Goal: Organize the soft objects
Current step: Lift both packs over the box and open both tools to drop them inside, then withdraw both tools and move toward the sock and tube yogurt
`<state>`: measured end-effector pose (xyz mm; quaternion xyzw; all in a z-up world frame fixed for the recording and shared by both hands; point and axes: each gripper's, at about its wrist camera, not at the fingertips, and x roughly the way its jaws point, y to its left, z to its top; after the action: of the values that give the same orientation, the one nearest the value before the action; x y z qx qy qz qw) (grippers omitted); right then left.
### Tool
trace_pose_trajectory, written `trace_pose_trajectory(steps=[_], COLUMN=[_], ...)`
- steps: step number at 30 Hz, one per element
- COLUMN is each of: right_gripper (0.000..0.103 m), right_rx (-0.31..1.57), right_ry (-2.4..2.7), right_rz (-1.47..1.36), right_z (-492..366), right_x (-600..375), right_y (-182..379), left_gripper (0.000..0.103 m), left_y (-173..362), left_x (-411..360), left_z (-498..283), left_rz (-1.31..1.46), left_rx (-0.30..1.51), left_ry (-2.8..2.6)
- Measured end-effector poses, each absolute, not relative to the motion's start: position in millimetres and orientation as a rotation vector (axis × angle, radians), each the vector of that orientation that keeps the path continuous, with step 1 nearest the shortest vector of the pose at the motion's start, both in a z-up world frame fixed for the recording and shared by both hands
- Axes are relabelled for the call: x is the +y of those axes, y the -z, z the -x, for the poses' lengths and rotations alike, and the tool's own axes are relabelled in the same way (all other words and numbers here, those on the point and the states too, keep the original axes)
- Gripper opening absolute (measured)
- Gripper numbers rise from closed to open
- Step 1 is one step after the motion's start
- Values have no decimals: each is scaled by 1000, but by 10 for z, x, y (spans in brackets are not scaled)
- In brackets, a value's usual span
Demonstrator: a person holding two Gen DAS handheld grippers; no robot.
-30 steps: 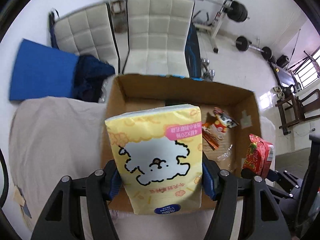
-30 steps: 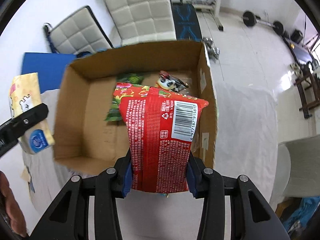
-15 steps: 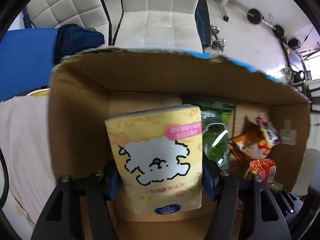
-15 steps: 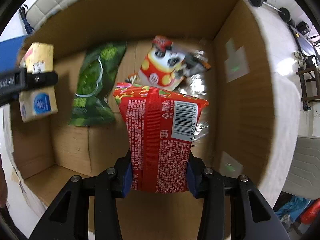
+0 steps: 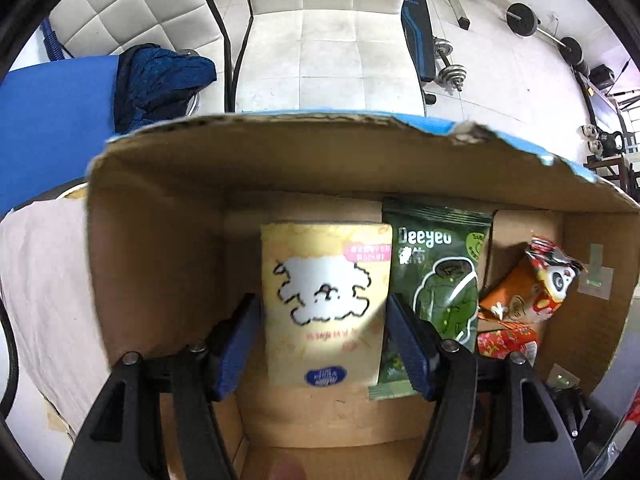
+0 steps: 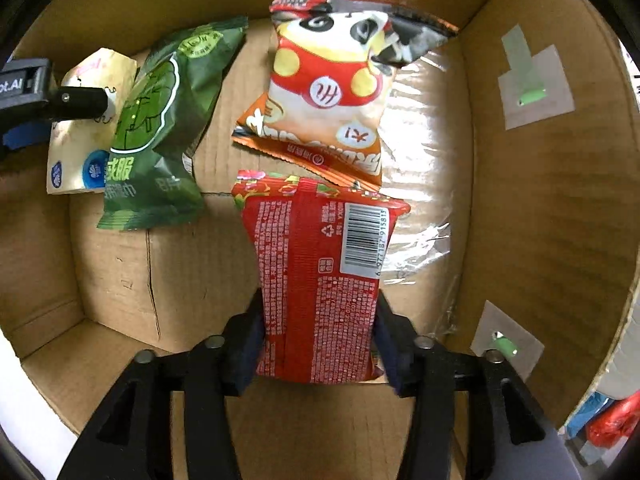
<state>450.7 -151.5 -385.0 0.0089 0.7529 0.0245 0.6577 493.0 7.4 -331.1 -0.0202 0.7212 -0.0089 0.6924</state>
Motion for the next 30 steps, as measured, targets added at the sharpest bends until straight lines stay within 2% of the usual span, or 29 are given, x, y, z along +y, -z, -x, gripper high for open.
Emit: trace_pose_trajectory(steps=[1,2,4,6,7,8,18,30], right_gripper=[86,86,91,98,101,103,103,103], right_rx=[1695,1689,1670,1639,1620,1598,1390,1279], right_ry=[-61,-72,-63,-64,-62,-55,-45,-50], right_rz=[-32,-50,-61,-82,-80,-67,-38,-41], right_z=[-4503,-4490,-4495,-4466,-4454,-4448,-4211,-3476], right_x=[-1522,-1532,-1548,-1541,-1528,-1506,-1309,-1319], right_y=[3803,3768,3652,3526,3443,3360,2466,1858], left_gripper=[64,67,84,88,95,97,98,98], left_y=[3288,3231,3116,2970,2925,2842,2162,1593], left_x=[79,90,112,140,147,155,191,235], left_z=[-4925,-4885,-4811,-4697,-4670,-4594,-3799,-3020], left_rz=[49,56,56,57,51,42,7,-4], left_rx=[1612,1607,1591,1549,1537,1516,1311,1189], left_ry=[24,24,15,8,9,2,17,0])
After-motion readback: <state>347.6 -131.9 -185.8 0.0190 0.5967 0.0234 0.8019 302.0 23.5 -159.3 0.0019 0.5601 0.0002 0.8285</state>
